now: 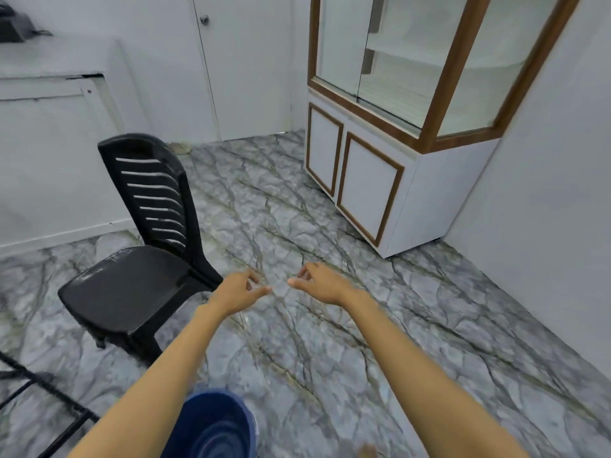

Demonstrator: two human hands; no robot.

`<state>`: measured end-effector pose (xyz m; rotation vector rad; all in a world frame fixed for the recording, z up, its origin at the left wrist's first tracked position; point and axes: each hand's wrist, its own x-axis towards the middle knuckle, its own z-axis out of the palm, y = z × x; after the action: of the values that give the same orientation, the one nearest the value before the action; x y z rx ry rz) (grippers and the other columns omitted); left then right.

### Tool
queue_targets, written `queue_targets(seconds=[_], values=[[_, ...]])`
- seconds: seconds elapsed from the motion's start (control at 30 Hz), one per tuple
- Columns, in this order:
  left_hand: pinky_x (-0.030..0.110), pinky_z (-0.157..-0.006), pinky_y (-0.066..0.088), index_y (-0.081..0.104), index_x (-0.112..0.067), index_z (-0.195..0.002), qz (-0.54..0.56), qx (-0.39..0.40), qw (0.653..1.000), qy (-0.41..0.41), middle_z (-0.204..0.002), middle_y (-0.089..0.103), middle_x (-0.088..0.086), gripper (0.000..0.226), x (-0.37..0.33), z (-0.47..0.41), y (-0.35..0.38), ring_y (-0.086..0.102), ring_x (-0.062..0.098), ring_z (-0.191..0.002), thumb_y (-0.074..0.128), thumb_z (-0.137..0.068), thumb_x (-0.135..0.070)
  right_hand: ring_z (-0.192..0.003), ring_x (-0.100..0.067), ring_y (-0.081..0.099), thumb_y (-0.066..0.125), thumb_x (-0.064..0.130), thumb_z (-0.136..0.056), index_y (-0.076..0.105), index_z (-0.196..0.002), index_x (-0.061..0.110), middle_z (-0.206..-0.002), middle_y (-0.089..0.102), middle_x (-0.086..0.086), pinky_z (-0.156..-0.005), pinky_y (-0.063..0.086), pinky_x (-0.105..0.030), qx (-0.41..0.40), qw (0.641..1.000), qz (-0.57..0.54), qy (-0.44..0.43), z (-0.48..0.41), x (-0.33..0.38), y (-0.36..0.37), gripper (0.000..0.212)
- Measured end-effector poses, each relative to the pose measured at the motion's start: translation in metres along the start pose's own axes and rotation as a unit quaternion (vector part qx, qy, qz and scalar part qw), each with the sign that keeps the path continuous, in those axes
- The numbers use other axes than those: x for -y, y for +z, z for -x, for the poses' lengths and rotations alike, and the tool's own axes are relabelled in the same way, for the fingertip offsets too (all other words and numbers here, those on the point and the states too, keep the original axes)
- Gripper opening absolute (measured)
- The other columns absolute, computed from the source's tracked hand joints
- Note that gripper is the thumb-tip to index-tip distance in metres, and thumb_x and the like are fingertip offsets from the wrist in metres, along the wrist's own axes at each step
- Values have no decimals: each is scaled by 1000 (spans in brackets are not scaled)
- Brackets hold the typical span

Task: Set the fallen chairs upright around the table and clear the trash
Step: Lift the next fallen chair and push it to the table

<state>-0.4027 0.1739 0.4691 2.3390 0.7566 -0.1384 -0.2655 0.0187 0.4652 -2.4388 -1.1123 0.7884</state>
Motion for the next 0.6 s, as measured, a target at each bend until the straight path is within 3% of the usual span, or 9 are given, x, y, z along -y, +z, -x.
queue_targets(seconds=[0.17,0.27,0.37,0.6], values=[[26,-72,43,54,-10,-110,18,-15,996,-81,-98,59,7,53,-6,-97,12,54,17,-85,59,-81,-54,-120,-25,46,43,62,-88,51,-121,16,-132,47,-7,-97,41,-40,70,996,44,-39,-114,-41,-32,57],[27,-72,46,53,-11,-108,36,-25,990,-136,-99,61,7,53,-23,-155,4,57,18,-85,59,-80,-55,-120,-26,47,41,63,-88,50,-122,17,-135,45,-9,-100,41,-47,119,988,78,-54,-180,-56,-67,58],[31,-79,48,52,-10,-113,42,-50,982,-176,-99,60,6,55,-39,-207,-15,57,19,-88,57,-81,-55,-119,-28,47,41,61,-90,48,-125,14,-135,44,-11,-97,42,-42,148,979,102,-95,-246,-58,-107,59],[28,-73,42,54,-11,-110,71,-91,960,-257,-103,59,7,52,-30,-301,-53,53,18,-87,56,-82,-55,-118,-29,49,41,64,-88,46,-129,13,-135,45,-12,-98,43,-44,204,953,140,-173,-382,-40,-145,66]])
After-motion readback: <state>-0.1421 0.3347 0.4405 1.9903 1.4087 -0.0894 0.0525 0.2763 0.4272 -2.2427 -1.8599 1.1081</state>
